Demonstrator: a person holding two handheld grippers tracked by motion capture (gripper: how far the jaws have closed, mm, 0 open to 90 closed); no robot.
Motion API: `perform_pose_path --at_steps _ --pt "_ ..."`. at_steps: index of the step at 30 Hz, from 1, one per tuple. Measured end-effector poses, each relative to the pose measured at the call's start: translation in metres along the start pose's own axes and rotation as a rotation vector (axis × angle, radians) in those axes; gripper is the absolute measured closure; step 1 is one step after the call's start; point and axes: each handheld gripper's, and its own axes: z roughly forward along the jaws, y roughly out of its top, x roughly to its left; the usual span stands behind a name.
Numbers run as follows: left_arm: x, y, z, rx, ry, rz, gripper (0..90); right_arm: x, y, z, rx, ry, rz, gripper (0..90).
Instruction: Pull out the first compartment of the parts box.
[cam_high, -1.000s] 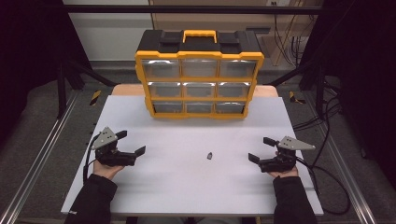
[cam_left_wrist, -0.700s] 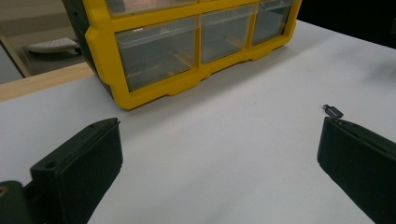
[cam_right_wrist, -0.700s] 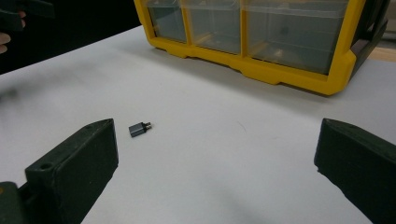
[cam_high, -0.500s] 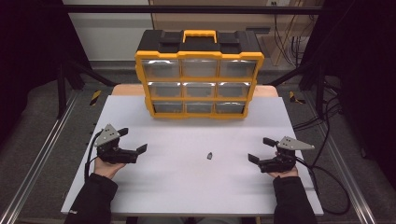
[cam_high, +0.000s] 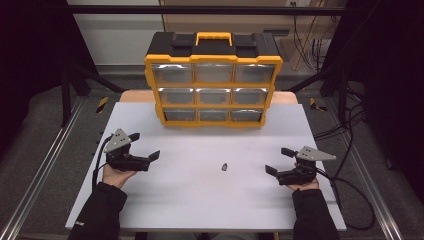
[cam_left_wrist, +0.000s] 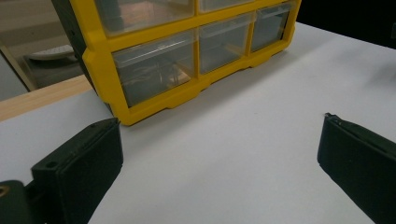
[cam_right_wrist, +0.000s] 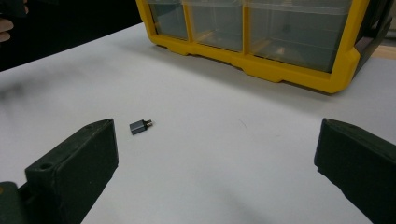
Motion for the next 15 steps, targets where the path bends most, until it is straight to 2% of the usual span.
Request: perform_pose_path --at_steps 3,11,15 --pt "0.0 0.005 0.002 0.009 0.004 0.022 0.0 0.0 0.0 0.001 0.0 0.0 -0.002 0.2" --pt "-0.001 0.012 0.005 0.01 0.004 0.042 0.1 0.001 0.0 0.001 0.005 0.005 -0.005 0.2" --pt "-0.001 0.017 0.008 0.02 0.008 0.065 0.1 0.001 0.0 0.002 0.007 0.005 -0.005 0.2"
